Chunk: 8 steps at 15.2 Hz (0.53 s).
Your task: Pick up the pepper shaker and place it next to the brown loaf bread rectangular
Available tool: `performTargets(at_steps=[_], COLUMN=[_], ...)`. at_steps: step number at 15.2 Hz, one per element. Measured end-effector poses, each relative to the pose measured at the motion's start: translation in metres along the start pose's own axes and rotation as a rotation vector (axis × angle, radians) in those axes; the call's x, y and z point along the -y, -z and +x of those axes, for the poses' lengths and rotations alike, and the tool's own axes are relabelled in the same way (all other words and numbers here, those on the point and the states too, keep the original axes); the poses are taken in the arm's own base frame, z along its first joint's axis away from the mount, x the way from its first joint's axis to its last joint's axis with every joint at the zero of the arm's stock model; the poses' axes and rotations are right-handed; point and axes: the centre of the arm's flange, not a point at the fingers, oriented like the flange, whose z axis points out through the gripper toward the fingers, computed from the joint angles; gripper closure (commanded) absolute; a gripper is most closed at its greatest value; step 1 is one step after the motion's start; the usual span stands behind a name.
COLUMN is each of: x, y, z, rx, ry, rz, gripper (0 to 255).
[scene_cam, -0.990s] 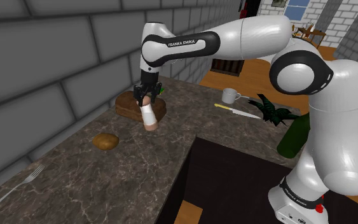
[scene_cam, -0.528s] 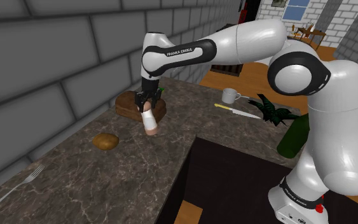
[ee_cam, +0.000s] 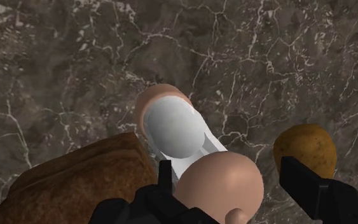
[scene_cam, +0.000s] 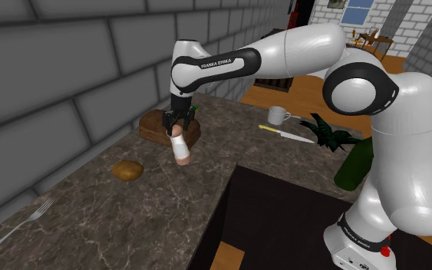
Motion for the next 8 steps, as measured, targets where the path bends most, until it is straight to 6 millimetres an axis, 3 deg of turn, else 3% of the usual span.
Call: performTargets(at_steps=[5,8], x=[0.0,-0.003], y=[0.0,0.028], z=[0.0,0.001], rx=[0.0,-0.001], ry=[0.0,0.0], rz=[0.0,0.0], gripper=[0,0])
